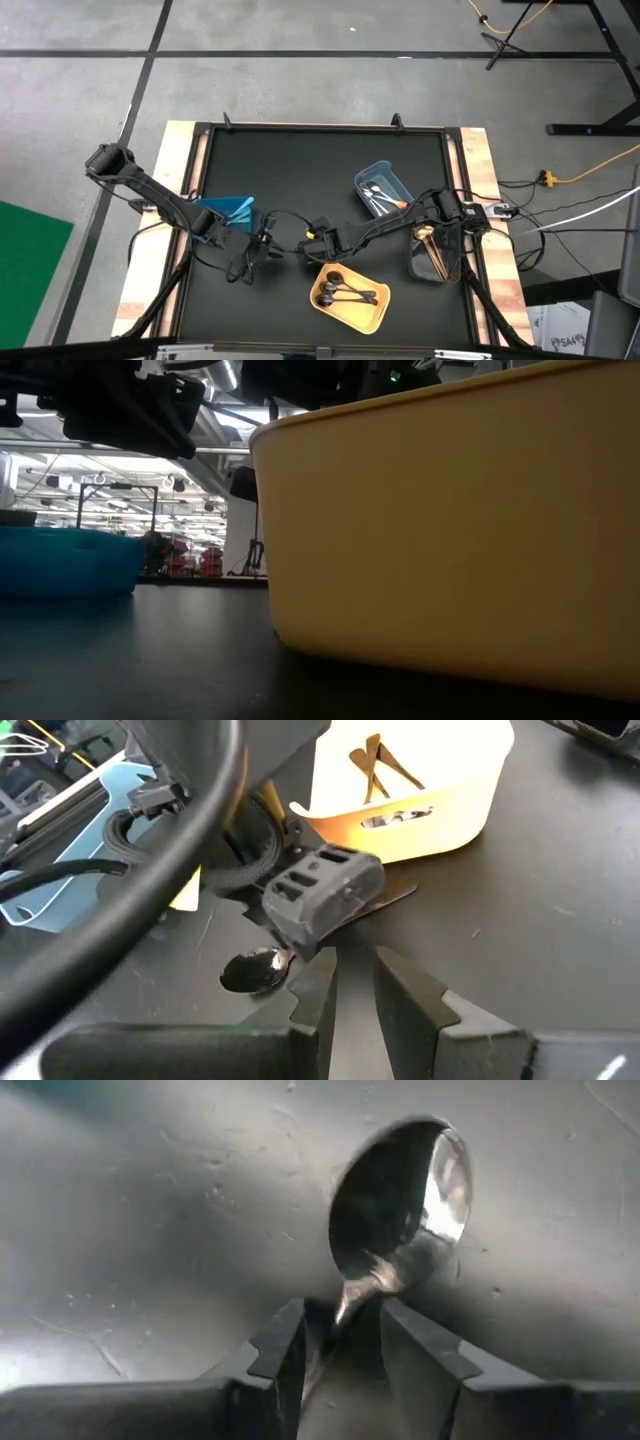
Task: Sort silverware by color (type)
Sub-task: Put the black spoon into the yellow bin
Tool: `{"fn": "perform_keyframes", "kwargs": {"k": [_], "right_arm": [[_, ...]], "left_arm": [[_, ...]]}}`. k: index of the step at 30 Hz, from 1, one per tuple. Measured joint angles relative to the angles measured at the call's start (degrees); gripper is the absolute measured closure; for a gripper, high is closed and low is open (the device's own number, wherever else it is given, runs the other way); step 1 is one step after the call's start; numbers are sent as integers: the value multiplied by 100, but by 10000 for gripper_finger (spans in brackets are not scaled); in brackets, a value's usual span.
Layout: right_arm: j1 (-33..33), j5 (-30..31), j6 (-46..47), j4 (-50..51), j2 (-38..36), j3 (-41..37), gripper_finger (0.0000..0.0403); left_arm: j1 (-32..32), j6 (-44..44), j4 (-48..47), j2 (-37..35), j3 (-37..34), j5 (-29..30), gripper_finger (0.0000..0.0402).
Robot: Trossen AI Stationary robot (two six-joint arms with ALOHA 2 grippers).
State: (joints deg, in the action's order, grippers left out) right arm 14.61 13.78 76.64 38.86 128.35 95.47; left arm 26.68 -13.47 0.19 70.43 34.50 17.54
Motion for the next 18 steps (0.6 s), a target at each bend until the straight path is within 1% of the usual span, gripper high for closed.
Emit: {"fn": "perform_keyframes", "kwargs": {"k": [7, 9, 12, 18], "right_arm": [[3, -47, -4, 111, 61, 13, 277], [0, -45, -6, 130, 66, 7, 283], [0, -10, -47, 171, 71, 6, 309], [2, 131, -56, 191, 77, -1, 387]], "left_arm": [[0, 0, -26, 0, 0, 2, 339], [0, -4, -22, 0, 0, 3, 339], [0, -2, -23, 0, 0, 2, 339], [0, -4, -24, 2, 0, -2, 339]]}}
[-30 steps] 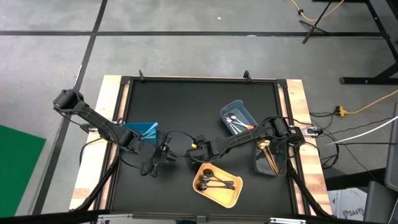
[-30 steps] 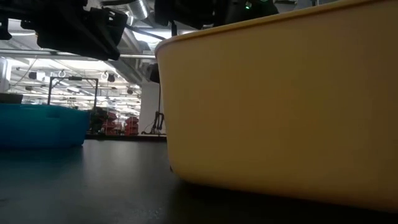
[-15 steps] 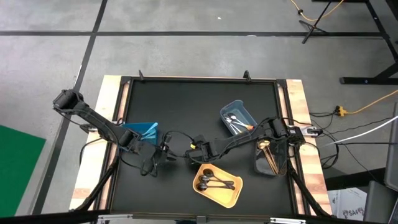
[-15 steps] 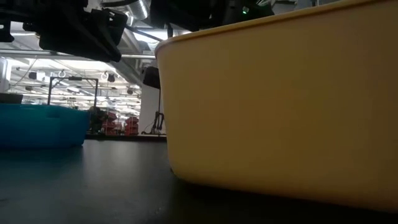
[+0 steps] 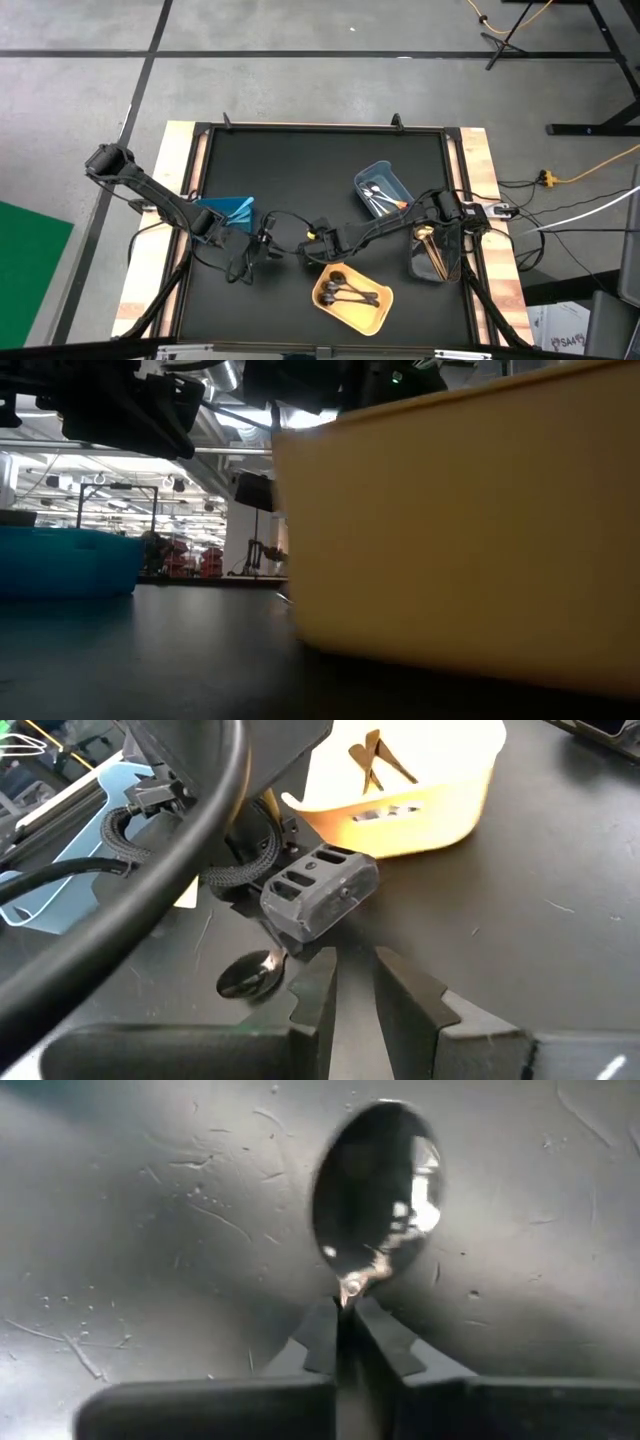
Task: Sort silverware by color (type)
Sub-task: Put the black spoon into the yellow bin
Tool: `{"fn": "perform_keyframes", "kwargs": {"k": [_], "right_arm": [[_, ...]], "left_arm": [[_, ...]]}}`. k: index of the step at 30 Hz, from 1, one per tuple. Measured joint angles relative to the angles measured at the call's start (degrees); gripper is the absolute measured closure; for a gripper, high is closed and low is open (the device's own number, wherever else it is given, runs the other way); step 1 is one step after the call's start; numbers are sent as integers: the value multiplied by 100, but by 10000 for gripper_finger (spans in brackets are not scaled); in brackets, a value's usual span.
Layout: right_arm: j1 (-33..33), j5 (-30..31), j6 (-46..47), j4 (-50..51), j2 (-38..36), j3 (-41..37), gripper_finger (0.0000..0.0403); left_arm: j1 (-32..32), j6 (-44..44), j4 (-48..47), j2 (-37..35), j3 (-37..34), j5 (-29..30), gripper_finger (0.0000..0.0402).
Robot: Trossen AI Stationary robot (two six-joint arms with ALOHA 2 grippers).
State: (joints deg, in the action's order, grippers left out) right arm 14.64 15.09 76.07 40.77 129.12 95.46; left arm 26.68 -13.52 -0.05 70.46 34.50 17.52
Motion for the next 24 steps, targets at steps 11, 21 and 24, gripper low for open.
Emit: {"fn": "perform_keyframes", "kwargs": {"k": [11, 21, 24], "right_arm": [[6, 284, -11, -81, 4, -9, 399], [3, 532, -304, 56, -92, 25, 400], [-19, 688, -496, 57, -174, 62, 401]], "left_arm": [[0, 0, 0, 0, 0, -2, 339], [-2, 4, -8, -8, 0, 13, 339], [29, 6, -187, -158, 0, 31, 339]]}}
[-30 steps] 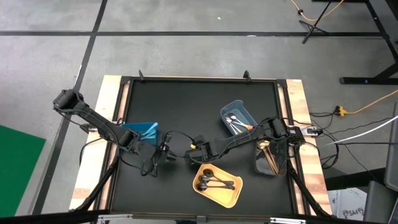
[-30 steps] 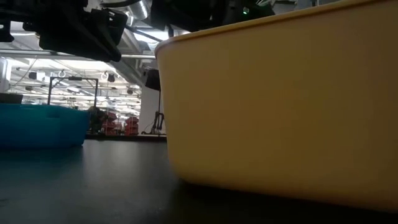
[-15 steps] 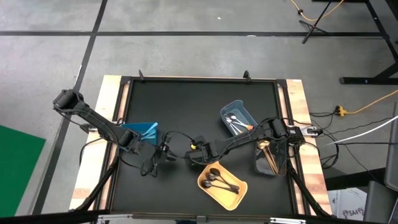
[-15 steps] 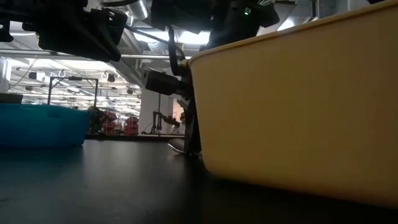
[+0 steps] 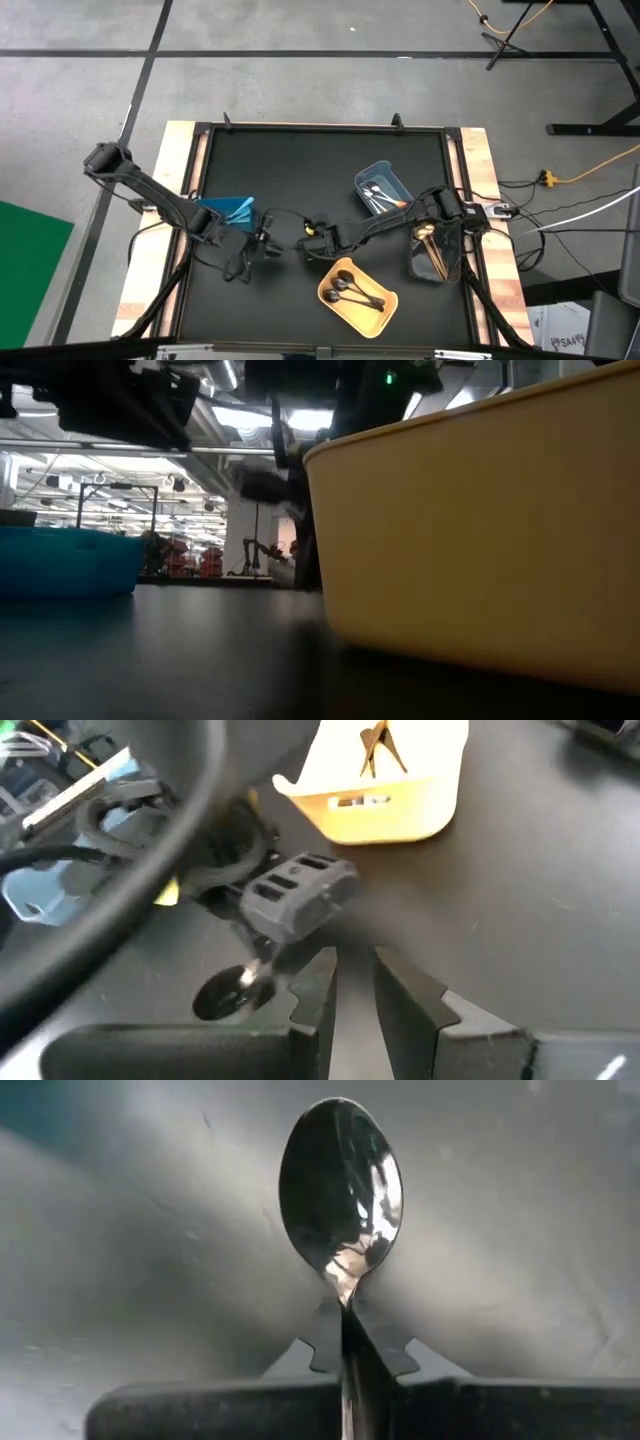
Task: Sort silverware by color (type)
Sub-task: Put the black spoon into the yellow bin
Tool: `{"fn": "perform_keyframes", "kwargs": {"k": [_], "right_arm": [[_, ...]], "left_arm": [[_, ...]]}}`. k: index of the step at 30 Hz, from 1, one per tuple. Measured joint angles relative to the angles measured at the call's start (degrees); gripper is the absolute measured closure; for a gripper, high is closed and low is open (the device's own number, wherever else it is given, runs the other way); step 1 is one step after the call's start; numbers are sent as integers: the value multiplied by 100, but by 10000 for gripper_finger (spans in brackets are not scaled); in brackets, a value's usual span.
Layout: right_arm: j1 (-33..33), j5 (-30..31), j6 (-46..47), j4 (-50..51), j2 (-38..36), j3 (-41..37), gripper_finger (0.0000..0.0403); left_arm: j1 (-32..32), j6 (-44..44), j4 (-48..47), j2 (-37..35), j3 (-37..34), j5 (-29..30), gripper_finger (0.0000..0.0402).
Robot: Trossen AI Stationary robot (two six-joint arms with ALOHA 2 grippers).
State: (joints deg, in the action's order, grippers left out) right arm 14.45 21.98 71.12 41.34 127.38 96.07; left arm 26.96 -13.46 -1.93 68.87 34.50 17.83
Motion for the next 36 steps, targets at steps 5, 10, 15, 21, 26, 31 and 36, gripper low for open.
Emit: {"fn": "perform_keyframes", "kwargs": {"k": [5, 10, 15, 21, 26, 31, 36], "right_arm": [[6, 156, -127, 15, -309, 30, 402], [-15, 158, -437, 38, -635, 43, 402], [33, -65, -663, 123, -1034, 28, 402], [3, -190, -798, 394, -1564, 35, 403], [42, -459, -854, 445, -1964, 35, 403], [271, -606, -848, 426, -2211, 37, 403], [744, -620, -670, 414, -2240, 37, 403]], "left_arm": [[143, -7, -253, -536, 1, -39, 339], [291, -56, -598, -1262, 2, -148, 339], [301, 44, -1060, -2077, 10, 182, 339], [306, 136, -1632, -3037, 4, 402, 339], [306, 136, -2056, -3837, 4, 536, 339], [306, 136, -2203, -4752, 2, 729, 339], [306, 118, -2207, -5599, -2, 765, 339]]}}
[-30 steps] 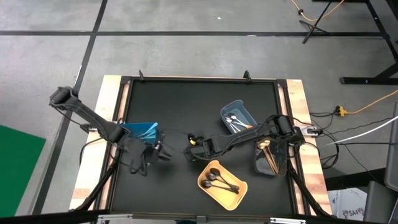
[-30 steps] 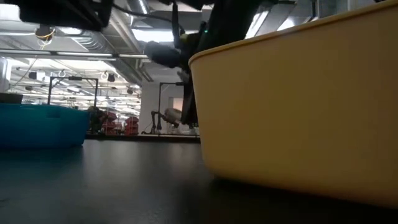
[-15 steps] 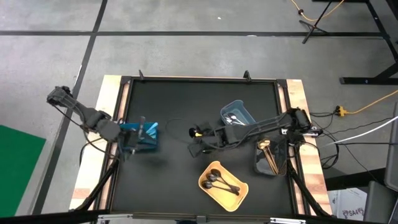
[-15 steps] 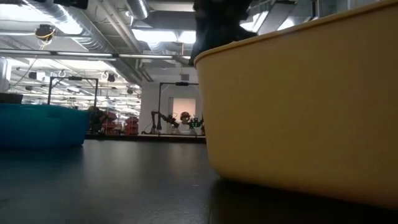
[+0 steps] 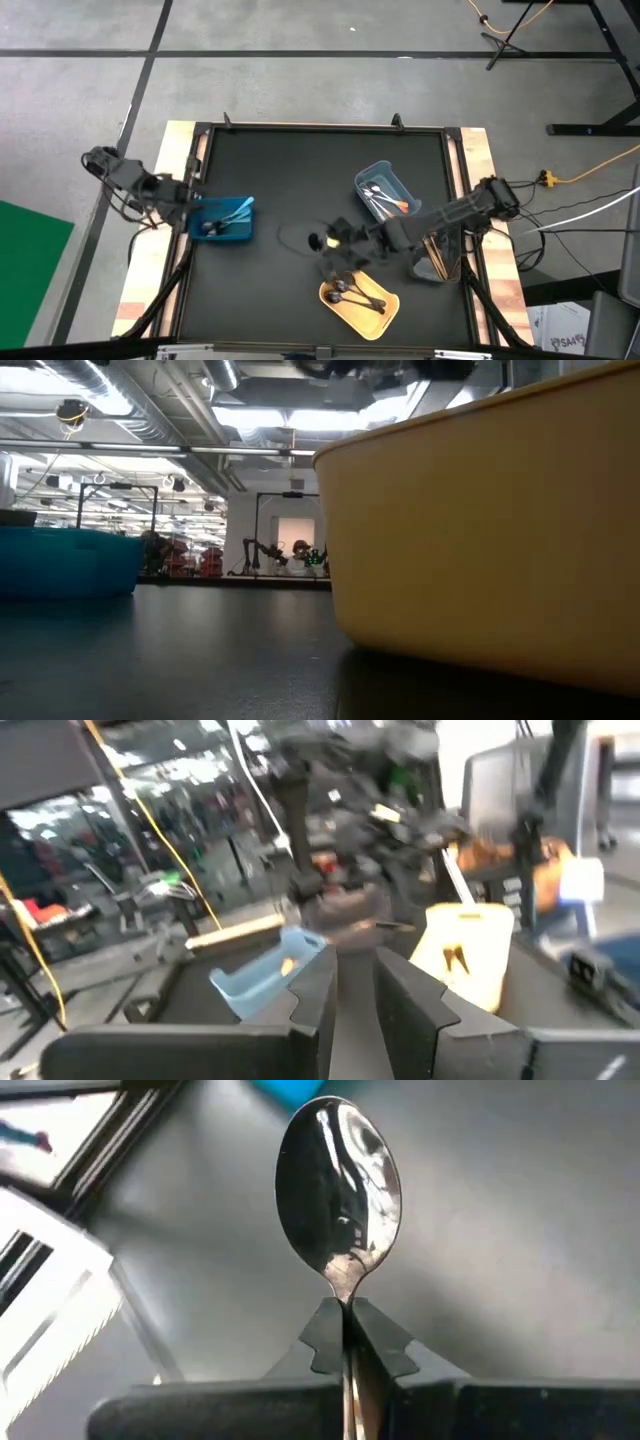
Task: Sort silverware by color (type)
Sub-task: Put the black spoon into the yellow bin
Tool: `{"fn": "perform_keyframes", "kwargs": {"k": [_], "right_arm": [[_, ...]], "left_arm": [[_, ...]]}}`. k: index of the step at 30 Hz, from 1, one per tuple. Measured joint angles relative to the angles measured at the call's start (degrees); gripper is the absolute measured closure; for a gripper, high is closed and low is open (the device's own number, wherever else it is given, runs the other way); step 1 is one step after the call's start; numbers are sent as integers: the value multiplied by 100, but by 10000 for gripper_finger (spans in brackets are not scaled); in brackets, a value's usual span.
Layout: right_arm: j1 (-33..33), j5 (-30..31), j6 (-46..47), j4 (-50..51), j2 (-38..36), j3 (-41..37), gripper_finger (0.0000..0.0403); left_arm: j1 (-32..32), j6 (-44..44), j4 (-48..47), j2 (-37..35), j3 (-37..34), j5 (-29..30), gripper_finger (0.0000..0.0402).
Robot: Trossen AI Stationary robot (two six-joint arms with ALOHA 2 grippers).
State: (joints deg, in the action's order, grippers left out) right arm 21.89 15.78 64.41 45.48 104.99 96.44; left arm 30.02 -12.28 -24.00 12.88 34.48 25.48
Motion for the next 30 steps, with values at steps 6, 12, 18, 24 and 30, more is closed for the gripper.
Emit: {"fn": "perform_keyframes", "kwargs": {"k": [6, 12, 18, 24, 30], "right_arm": [[624, 165, 496, 17, 40, 0, 403], [1101, 412, 1049, 119, 35, -171, 403], [1307, 397, 1627, 91, 40, -620, 403], [1301, 101, 1762, -174, 40, -1006, 403], [1298, 3, 1636, -322, 40, -1130, 403]], "left_arm": [[-1, 3, 107, -816, -291, 393, 339], [-10, 79, 766, -1273, -1137, 1392, 339], [-154, -267, 1419, -1269, -1910, 1494, 339], [-538, -182, 1675, -1269, -2356, 673, 339], [-1165, -567, 2937, -1271, -3014, -164, 339]]}}
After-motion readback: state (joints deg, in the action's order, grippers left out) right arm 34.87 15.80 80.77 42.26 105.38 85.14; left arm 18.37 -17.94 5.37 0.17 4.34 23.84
